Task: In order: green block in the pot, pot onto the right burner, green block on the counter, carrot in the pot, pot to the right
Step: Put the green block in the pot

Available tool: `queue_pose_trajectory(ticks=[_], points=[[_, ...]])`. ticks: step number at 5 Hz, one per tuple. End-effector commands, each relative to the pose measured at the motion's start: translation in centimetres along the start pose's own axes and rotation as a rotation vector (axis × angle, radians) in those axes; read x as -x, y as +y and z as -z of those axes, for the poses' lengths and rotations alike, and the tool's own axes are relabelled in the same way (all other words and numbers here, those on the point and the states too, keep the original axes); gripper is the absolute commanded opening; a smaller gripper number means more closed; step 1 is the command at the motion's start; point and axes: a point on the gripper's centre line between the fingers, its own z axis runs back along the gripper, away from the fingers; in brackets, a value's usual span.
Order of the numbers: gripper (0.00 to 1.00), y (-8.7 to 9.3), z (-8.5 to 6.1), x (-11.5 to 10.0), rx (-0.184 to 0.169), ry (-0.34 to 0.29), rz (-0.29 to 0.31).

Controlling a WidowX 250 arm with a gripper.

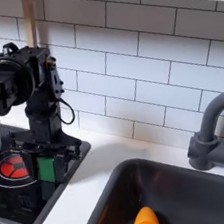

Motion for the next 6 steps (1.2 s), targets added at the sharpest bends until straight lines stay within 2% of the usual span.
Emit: queue_pose_trajectory(ticks=[1, 5, 6], points=[[0.00, -0.3, -1.4, 0.3, 0.013, -0.029, 0.006], [0.00, 0.2, -5.7, 1.2, 0.021, -0.128, -0.021], [0.00, 1.2, -6.3, 1.5, 0.019, -0.144, -0.046]])
